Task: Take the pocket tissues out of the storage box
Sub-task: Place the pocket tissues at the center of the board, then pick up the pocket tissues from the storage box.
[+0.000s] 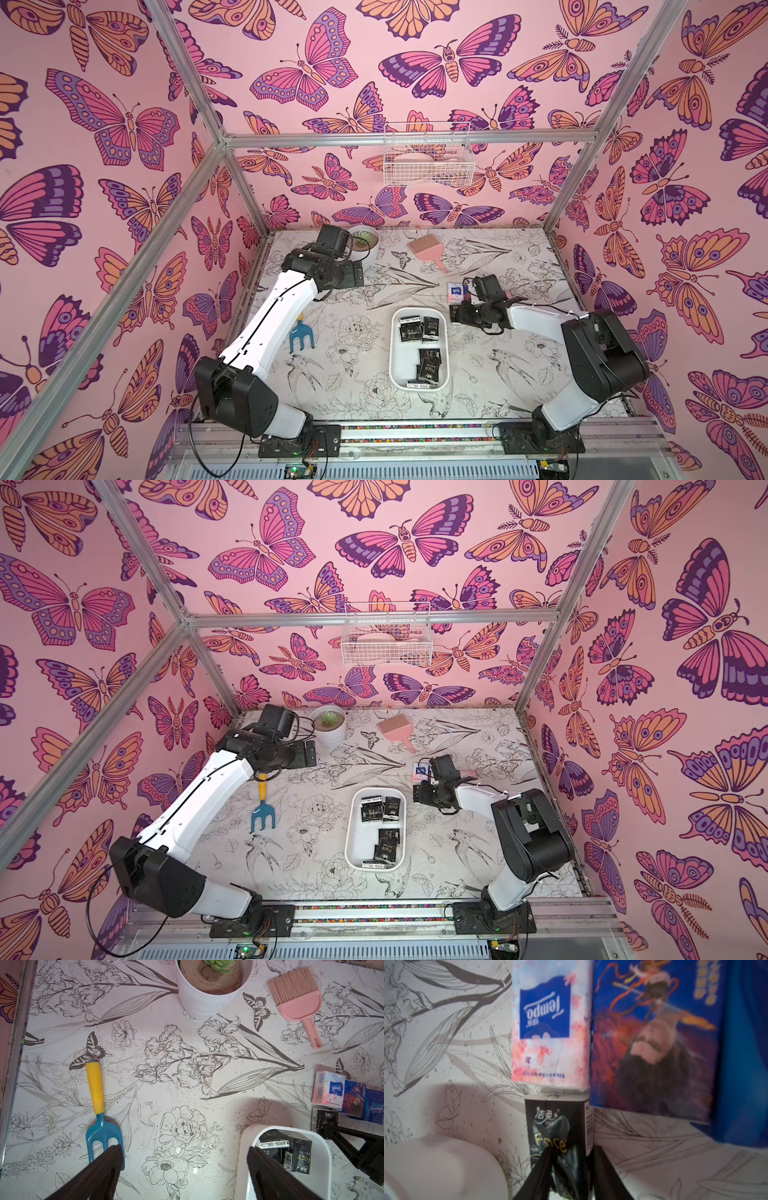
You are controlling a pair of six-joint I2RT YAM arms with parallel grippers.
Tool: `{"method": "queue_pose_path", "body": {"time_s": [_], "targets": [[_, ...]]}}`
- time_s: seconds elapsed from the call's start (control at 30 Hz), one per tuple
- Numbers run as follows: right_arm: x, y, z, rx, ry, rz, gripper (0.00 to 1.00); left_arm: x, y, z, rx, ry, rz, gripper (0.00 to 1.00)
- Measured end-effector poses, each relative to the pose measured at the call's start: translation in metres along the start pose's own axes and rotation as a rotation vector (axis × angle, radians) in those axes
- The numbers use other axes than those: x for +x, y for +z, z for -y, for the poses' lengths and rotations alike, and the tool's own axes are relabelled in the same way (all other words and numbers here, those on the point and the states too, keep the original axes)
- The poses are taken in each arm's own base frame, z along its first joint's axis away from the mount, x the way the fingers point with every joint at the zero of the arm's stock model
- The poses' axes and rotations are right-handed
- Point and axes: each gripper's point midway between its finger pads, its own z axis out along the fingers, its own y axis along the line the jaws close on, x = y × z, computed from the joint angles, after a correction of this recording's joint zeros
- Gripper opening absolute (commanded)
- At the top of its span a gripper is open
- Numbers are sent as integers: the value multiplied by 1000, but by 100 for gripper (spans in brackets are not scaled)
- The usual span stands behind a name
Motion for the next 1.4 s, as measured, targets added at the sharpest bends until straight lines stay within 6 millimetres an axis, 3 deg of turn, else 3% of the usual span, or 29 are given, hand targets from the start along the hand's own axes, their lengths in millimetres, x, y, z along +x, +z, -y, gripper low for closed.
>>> {"method": "queue_pose_path", "body": {"time_s": [0.2, 0.37, 0.53, 0.77, 0.83, 0.93, 1.03, 1.13, 1.3, 1.4], "targets": [[-5, 4, -5, -20, 23, 8, 35, 0, 0, 0, 0, 1, 0, 100], [-5, 3, -6, -23, 44, 9, 43, 0, 1, 0, -1, 1, 0, 100], [-13, -22, -16, -44, 31, 49, 48, 0, 1, 0, -2, 1, 0, 100], [-35, -76, -57, -82, -101, 137, 52, 0, 1, 0, -3, 1, 1, 100], [-33, -83, -73, -71, -174, 135, 53, 0, 1, 0, -3, 1, 1, 100], [-15, -87, -102, -49, -292, 114, 56, 1, 1, 0, -3, 0, -1, 100], [12, -82, -128, -14, -399, 88, 60, 1, 2, 0, -4, 0, -2, 100], [36, -68, -141, 38, -469, 61, 62, 1, 2, -1, -4, -2, -1, 100], [52, -31, -122, 173, -464, 5, 66, 1, 2, -1, -4, 0, -3, 100], [55, -19, -111, 228, -449, -9, 68, 3, 3, -1, -7, 3, -8, 100]]}}
